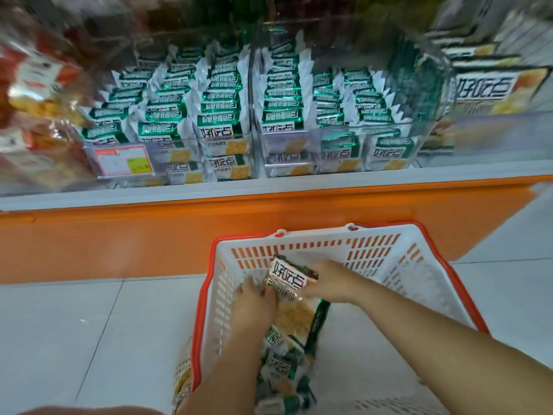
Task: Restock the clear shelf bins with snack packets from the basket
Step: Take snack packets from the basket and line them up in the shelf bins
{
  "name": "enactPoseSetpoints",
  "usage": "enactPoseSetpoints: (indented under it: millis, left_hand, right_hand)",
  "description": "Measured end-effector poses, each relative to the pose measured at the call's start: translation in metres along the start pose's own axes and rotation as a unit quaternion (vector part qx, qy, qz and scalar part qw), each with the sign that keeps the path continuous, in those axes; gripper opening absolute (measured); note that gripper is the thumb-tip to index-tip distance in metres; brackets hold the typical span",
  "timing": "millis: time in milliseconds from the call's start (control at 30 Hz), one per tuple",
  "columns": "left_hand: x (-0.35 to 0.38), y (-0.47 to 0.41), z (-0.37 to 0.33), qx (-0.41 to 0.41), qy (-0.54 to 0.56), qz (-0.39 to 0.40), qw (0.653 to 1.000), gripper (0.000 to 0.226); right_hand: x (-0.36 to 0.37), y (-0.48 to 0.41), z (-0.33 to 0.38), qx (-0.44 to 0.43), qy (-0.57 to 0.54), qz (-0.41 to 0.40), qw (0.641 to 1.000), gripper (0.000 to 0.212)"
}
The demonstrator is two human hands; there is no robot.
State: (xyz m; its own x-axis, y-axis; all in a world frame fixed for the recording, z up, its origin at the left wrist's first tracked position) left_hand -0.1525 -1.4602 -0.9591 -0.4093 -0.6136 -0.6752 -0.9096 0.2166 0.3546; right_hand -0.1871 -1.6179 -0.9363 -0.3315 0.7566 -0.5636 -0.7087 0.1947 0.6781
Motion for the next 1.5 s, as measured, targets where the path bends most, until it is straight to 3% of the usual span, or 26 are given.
enactPoseSetpoints:
  millis: [167, 333, 500, 733, 833, 967, 1233, 1500]
  left_hand:
    - [-0.041, 0.022, -0.105, 0.242, 0.037, 0.007, 0.97, 0.069]
    - [-0.071, 0.066, -0.192, 0.408, -0.042, 0.052, 0.911, 0.05]
    - [-0.089, 0.091, -0.265, 0.461, -0.136, 0.05, 0.876, 0.053]
    - [-0.087, 0.118, -0.365, 0.561, -0.132, -0.076, 0.814, 0.051]
    - [-0.078, 0.118, -0.39, 0.577, -0.104, -0.12, 0.801, 0.055]
    - [-0.055, 0.109, -0.404, 0.591, -0.119, -0.123, 0.789, 0.054]
    - [-0.037, 0.098, -0.43, 0.615, -0.181, -0.138, 0.755, 0.047]
    - [-0.029, 0.093, -0.43, 0.622, -0.113, -0.163, 0.758, 0.045]
  right_hand:
    - [-0.085, 0.078, 0.026, -0.072, 0.171, -0.112, 0.976, 0.059]
    - [-0.16, 0.156, 0.029, -0.112, 0.182, -0.178, 0.961, 0.041]
    - [-0.214, 0.213, 0.009, -0.14, 0.15, -0.301, 0.931, 0.04]
    - [-0.278, 0.267, -0.03, -0.187, 0.065, -0.517, 0.833, 0.031]
    - [-0.294, 0.261, -0.047, -0.183, 0.045, -0.588, 0.787, 0.037]
    - [-0.312, 0.234, -0.064, -0.173, 0.031, -0.618, 0.767, 0.038]
    - [-0.331, 0.208, -0.087, -0.214, -0.07, -0.605, 0.763, 0.04]
    - [-0.339, 0.216, -0.081, -0.187, -0.057, -0.638, 0.745, 0.029]
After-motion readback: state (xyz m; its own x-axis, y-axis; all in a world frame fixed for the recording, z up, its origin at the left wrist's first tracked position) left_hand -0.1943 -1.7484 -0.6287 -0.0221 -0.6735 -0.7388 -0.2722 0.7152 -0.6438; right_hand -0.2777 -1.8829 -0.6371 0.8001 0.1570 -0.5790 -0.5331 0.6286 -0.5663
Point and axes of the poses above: each hand's wrist, its own y-axis away from the middle knuckle, its own x-axis out of the palm, z = x × y, the point moved 5 cm from there along -y, towards the middle knuckle, and after that the axes turned 10 degrees about x, right-handed, at the moved point
